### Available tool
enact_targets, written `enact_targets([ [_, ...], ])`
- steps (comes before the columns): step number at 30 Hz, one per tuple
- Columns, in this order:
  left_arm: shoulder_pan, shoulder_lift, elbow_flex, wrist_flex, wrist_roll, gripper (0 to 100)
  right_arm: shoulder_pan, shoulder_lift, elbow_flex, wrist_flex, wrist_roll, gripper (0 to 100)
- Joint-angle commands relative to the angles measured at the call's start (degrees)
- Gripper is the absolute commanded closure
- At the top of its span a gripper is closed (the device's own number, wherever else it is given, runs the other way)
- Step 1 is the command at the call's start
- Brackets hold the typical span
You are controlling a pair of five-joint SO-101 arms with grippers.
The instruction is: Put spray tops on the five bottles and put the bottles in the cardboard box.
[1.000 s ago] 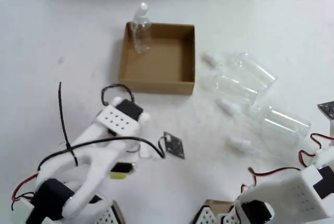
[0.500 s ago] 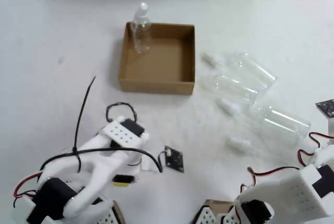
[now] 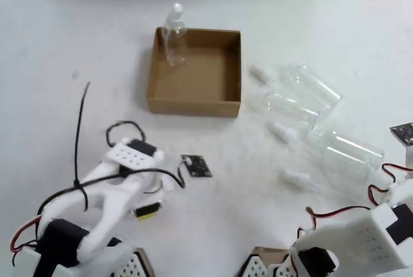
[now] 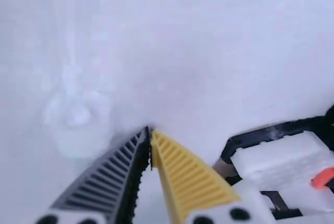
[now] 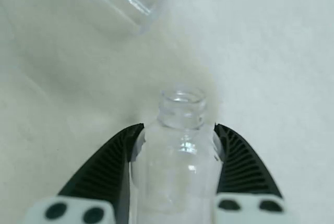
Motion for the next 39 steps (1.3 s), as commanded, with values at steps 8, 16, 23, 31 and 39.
enact_targets([
  [8,-10.2,0.0,-0.3,-12.4,1.8,98,-0.1,-0.4,-1.4,-0.4,0.4,91.6],
  [16,-11.9,0.1,-1.5,-18.3,15.6,98,0.0,-0.4,-1.4,-0.4,0.4,91.7],
  [23,-17.7,-0.4,-2.2,-17.8,15.7,98,0.0,-0.5,-1.4,-0.4,0.4,91.7],
  [31,-17.4,-0.5,-11.4,-5.5,15.7,98,-0.7,-0.7,-1.5,-0.4,0.4,91.7],
  [39,-17.4,0.2,-12.5,-8.8,15.7,98,-0.7,-0.7,-1.6,-0.4,0.4,91.7],
])
